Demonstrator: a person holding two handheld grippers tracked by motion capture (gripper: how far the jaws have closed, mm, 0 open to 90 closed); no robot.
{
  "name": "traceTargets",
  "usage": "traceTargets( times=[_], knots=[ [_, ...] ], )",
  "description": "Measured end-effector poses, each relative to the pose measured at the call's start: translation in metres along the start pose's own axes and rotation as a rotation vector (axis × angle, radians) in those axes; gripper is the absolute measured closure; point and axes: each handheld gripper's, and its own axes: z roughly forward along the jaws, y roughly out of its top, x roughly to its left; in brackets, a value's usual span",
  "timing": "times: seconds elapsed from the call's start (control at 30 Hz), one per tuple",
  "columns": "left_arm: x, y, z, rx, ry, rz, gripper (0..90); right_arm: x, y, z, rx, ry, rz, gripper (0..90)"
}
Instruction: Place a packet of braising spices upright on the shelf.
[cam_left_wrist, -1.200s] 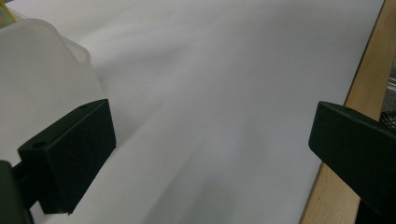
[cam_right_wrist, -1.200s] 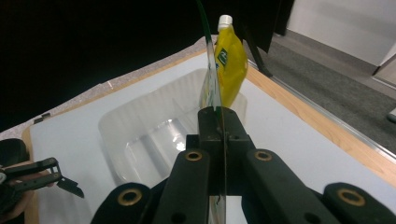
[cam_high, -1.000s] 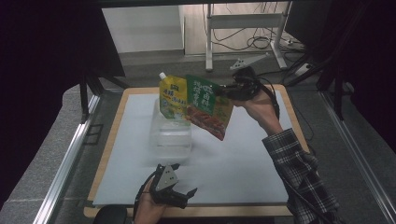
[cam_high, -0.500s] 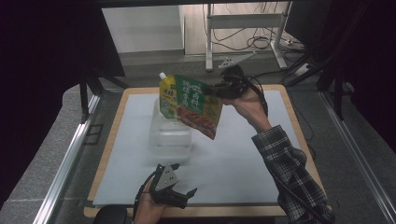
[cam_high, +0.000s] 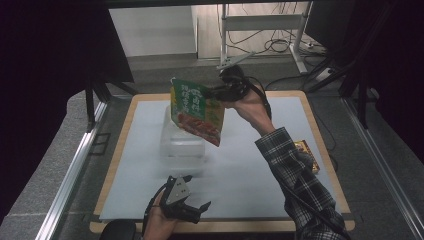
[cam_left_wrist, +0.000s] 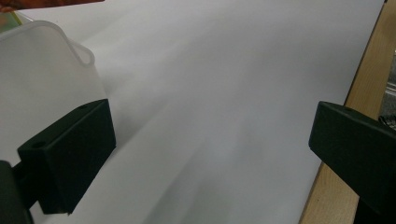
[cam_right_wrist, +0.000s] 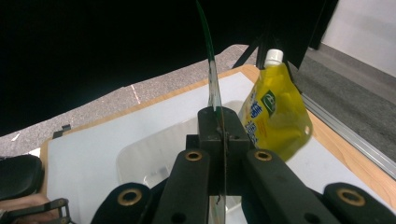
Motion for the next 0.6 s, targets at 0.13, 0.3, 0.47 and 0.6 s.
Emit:
traceTargets(
  times=[0.13, 0.3, 0.47, 0.6],
  knots=[
    [0.000, 0.000, 0.000, -0.002, 0.000, -0.002, 0.4, 0.000, 0.003, 0.008, 0.001, 0.008, -0.002, 89.3],
    [0.001, 0.000, -0.001, -0.003, -0.001, -0.002, 0.3, 0.001, 0.009, 0.022, 0.000, 0.026, -0.006, 89.3],
    [0.001, 0.000, -0.001, -0.002, 0.000, -0.001, 0.4, 0.003, 0.013, 0.032, -0.002, 0.038, -0.017, 89.3],
    [0.001, 0.000, -0.001, 0.002, 0.001, 0.005, 0.4, 0.003, 0.017, 0.042, -0.002, 0.044, -0.014, 89.3]
  ],
)
